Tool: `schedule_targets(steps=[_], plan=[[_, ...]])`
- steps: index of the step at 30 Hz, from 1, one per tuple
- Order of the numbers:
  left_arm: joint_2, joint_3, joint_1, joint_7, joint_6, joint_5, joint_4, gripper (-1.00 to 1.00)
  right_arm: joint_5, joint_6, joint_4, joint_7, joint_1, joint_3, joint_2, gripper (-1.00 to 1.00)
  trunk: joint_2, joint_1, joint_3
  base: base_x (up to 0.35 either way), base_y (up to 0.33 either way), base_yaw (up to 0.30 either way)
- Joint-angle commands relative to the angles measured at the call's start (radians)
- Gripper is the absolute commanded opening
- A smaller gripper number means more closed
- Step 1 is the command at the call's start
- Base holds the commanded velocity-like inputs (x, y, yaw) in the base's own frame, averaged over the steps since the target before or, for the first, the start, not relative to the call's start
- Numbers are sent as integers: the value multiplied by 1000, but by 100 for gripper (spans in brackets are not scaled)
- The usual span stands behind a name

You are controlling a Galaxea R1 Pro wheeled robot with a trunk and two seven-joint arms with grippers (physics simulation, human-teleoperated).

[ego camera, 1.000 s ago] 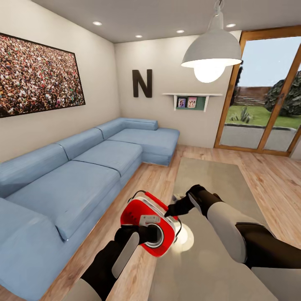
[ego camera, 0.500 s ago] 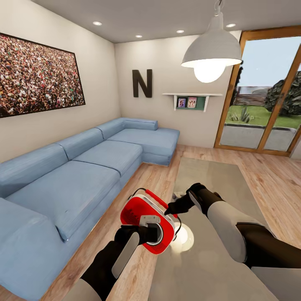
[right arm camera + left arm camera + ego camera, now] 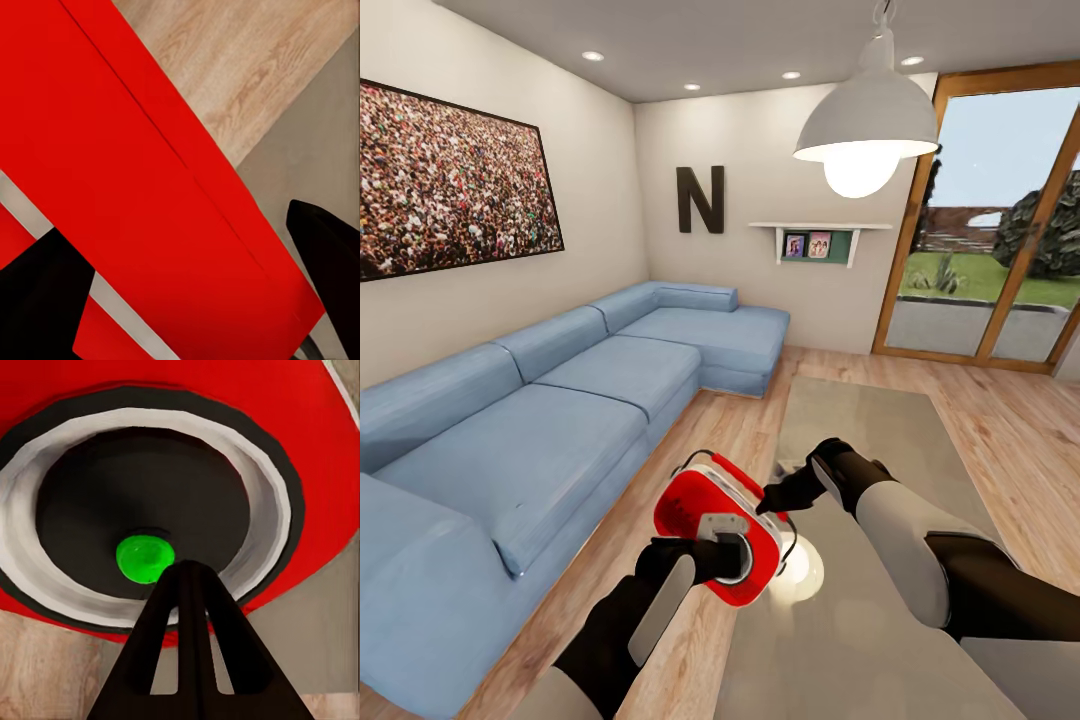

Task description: Turn on the radio receiver that's on the table in the living room.

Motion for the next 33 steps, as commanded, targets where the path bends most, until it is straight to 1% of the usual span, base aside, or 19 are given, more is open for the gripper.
schedule_targets(steps=[1, 5, 7, 9, 12, 14, 18, 19, 20, 21, 22, 23, 25, 26, 27, 28, 29, 31, 33], plan=[[0, -12, 0, -1, 1, 0, -9, -100, -19, 5, 0, -2, 0, -9, 0, -100, 0, 0, 0, 0, 0, 0], [0, -91, 0, -1, 1, 2, -38, -100, -19, 5, -1, -6, 0, -9, 0, -100, 0, 0, 0, 0, 0, 0], [0, -121, 0, -1, 1, 3, -54, -100, -19, 5, -1, -7, 0, -9, 0, -100, 0, 0, 0, 0, 0, 0], [0, -133, 0, -1, 2, 3, -69, -100, -19, 4, -3, -17, 0, -9, 0, -100, 0, 0, 0, 0, 0, 0], [0, -161, 2, 0, 12, 3, -110, -100, -19, 3, -21, -81, 0, -9, 0, -100, 0, 0, 0, 0, 0, 0], [0, -174, 3, 3, 37, 3, -124, -100, -18, -1, -32, -132, 0, -8, -1, -100, 0, 0, 0, 0, 0, 0], [0, -177, 4, 21, 60, -1, -134, -100, -10, -5, -73, -313, 0, -2, -1, -100, 0, 0, 0, 0, 0, 0], [0, -176, 5, 52, 62, -1, -141, -100, -9, -6, -84, -390, 0, 1, -1, -100, 0, 0, 0, 0, 0, 0], [0, -176, 6, 102, 63, 0, -154, -100, -7, -6, -90, -468, 0, 3, -1, -100, 0, 0, 0, 0, 0, 0], [0, -176, 7, 140, 64, 1, -164, -100, -6, -6, -92, -517, 0, 4, -1, -100, 0, 0, 0, 0, 0, 0], [0, -178, 8, 195, 65, 2, -178, -100, -5, -6, -94, -580, 0, 6, -2, -100, 0, 0, 0, 0, 0, 0], [0, -179, 9, 223, 65, 2, -185, -100, -4, -6, -95, -617, 0, 7, -2, -100, 0, 0, 0, 0, 0, 0], [0, -179, 12, 257, 66, 2, -190, -100, 8, -6, -96, -680, 0, 9, -2, -100, 0, 0, 0, 0, 0, 0], [0, -178, 13, 269, 67, 1, -190, -100, 31, -6, -96, -721, 0, 10, -2, -100, 0, 0, 0, 0, 0, 0], [0, -176, 13, 273, 67, 1, -189, -100, 52, -5, -96, -739, 0, 10, -3, -100, 0, 0, 0, 0, 0, 0], [0, -174, 14, 277, 67, 3, -188, -100, 84, -2, -95, -755, 0, 9, -3, -100, 0, 0, 0, 0, 0, 0], [0, -172, 15, 281, 73, 14, -186, -100, 111, 0, -94, -764, 0, 9, -3, -100, 0, 0, 0, 0, 0, 0], [0, -171, 15, 295, 93, 39, -184, -100, 129, 2, -94, -768, 0, 7, -3, -100, 0, 0, 0, 0, 0, 0], [0, -169, 15, 320, 109, 68, -184, -100, 135, 3, -92, -770, 0, 6, -3, -100, 0, 0, 0, 0, 0, 0]])
